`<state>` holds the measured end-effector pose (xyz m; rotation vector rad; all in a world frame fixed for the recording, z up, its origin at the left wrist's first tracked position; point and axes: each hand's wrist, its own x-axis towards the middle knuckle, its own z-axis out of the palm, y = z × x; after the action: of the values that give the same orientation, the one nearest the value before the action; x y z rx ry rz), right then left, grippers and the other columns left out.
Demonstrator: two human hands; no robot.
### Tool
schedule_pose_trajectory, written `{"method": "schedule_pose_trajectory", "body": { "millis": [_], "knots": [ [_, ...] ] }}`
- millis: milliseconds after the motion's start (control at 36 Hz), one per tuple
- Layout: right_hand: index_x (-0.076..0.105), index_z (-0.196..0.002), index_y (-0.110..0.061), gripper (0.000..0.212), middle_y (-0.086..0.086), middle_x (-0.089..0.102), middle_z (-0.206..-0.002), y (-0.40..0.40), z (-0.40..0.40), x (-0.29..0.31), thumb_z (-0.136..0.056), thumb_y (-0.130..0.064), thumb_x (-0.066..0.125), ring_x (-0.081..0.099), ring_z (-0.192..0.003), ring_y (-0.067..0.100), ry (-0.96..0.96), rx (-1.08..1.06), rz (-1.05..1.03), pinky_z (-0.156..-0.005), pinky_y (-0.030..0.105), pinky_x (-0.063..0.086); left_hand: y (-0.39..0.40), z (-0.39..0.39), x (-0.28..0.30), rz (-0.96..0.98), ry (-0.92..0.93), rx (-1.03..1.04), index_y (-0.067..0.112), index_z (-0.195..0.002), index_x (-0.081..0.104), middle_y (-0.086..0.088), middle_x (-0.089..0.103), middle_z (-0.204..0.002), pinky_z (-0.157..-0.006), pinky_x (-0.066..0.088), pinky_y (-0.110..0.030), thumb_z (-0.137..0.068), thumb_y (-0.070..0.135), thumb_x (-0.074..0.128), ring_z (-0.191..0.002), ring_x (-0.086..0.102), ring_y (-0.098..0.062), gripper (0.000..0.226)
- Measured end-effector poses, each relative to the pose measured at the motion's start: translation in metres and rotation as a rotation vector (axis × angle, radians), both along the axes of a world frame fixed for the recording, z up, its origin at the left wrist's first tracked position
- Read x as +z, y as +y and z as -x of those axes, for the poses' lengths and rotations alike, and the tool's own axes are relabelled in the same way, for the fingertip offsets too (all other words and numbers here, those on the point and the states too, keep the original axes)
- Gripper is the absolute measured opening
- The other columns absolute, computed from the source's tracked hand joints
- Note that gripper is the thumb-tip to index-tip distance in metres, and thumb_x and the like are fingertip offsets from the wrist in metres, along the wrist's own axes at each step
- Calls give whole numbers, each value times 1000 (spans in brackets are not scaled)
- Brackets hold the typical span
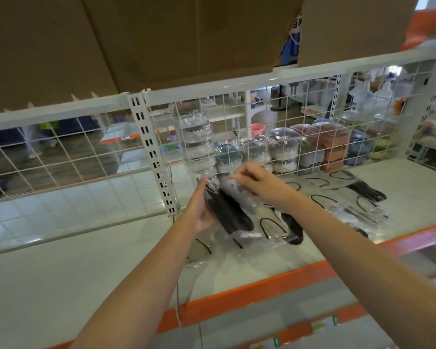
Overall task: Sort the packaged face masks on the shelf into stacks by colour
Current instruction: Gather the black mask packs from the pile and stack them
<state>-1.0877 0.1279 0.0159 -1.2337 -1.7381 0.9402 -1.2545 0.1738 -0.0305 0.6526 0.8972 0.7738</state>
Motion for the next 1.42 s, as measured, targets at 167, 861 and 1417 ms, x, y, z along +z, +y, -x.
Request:
{"method": "schedule_pose_trajectory", "body": {
  "millis": [167, 861, 1417],
  "knots": [
    [64, -86, -13, 11, 3, 69, -100, -8, 1, 2, -90, -19, 55, 65, -101, 20, 346, 291, 265, -94, 28, 50, -1, -1, 8, -198, 155, 43, -1, -105, 59, -22, 61, -103, -75, 53, -36, -83, -3, 58, -90, 62, -29, 22],
    [51, -126, -6, 44, 18, 42, -132, -11, -88, -136, -91, -32, 57, 42, -121, 33, -830, -581, 362, -102, 37, 36, -3, 10, -3, -145, 237, 133, 0, -104, 56, -17, 66, -94, -95, 46, -49, -97, 8, 47, -92, 63, -30, 14],
    [30, -134, 9, 45, 23, 49, -132, -3, -77, -115, -98, -14, 42, 51, -121, 33, -701, -716, 580, -93, 35, 44, -16, 30, 13, -159, 287, 172, 1, -96, 56, -13, 63, -87, -73, 50, -38, -98, 6, 44, -78, 62, -24, 13]
  ]
}}
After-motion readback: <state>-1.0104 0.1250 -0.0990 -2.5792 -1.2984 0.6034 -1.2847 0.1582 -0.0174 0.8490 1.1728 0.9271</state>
